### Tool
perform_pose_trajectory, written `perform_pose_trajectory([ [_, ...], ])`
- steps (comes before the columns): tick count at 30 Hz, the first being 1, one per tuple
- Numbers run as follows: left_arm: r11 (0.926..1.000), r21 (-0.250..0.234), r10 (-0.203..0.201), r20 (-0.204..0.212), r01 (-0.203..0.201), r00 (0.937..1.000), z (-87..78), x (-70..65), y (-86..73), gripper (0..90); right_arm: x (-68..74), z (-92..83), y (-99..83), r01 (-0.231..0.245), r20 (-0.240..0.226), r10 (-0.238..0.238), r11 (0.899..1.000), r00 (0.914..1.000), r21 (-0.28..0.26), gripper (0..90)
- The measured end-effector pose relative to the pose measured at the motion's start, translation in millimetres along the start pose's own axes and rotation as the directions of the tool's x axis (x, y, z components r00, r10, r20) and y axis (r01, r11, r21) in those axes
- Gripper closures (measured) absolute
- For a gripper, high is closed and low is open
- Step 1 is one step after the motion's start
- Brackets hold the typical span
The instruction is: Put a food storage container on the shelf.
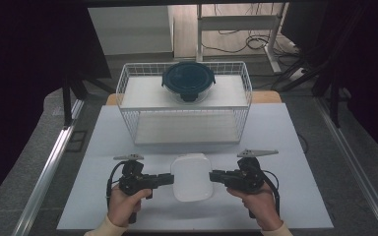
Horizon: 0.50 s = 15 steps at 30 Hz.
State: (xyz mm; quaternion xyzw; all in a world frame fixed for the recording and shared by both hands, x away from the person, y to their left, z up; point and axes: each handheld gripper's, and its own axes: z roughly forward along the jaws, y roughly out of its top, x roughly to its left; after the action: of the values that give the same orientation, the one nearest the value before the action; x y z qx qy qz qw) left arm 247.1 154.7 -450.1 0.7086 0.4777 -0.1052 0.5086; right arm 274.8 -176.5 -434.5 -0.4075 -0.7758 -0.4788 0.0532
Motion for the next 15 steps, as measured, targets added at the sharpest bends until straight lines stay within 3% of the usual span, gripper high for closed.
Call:
perform_pose_trajectory([
  [5, 0.9999, -0.005, 0.016, 0.005, -0.016, 0.9999, -4.7, -5.7, 14.9, 80.0, 2.2, -6.0, 10.6, 0.005, -0.011, -0.005, 0.999, 0.9999, -0.033, 79.4],
  [15, 0.999, -0.009, 0.043, 0.006, -0.043, 0.9991, -11.6, -15.9, 38.6, 80.1, 5.0, -15.4, 31.3, 0.023, -0.001, -0.023, 0.999, 0.9997, -0.048, 79.4],
])
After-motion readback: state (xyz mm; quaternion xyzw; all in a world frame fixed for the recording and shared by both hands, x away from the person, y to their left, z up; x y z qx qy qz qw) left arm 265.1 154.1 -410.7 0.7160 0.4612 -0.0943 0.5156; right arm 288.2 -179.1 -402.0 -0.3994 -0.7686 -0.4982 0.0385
